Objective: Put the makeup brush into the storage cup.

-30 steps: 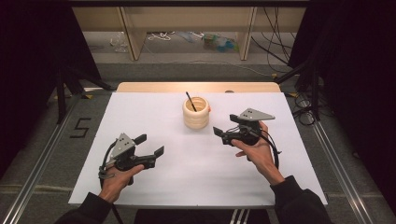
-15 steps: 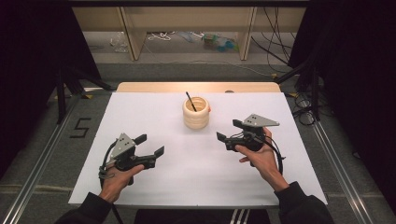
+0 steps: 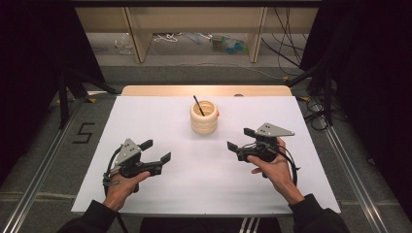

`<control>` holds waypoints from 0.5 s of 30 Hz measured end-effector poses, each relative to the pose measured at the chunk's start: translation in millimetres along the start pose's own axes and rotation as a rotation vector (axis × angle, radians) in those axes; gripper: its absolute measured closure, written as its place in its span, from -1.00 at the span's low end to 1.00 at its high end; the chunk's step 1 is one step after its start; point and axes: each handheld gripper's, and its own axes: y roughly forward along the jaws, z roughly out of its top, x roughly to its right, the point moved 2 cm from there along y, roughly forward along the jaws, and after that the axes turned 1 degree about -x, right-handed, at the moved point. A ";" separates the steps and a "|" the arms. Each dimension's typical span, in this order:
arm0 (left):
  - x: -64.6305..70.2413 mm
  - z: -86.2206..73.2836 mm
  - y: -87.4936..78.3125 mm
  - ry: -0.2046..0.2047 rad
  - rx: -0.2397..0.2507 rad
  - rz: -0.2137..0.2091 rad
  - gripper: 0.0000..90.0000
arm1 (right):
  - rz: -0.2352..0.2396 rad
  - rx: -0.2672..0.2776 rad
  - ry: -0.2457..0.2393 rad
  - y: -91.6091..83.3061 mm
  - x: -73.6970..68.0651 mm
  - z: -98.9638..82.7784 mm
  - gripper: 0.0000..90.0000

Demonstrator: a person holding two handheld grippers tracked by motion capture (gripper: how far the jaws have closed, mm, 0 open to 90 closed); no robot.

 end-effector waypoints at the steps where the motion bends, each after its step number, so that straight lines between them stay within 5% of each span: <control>1: -0.1 0.0 0.0 0.001 0.000 -0.002 -0.65 | 0.002 0.012 0.003 0.4 -0.7 -0.4 -0.64; 15: -0.4 0.0 -0.5 0.001 0.001 0.001 -0.65 | 0.008 -0.001 0.002 -3.7 -3.9 -8.1 -0.64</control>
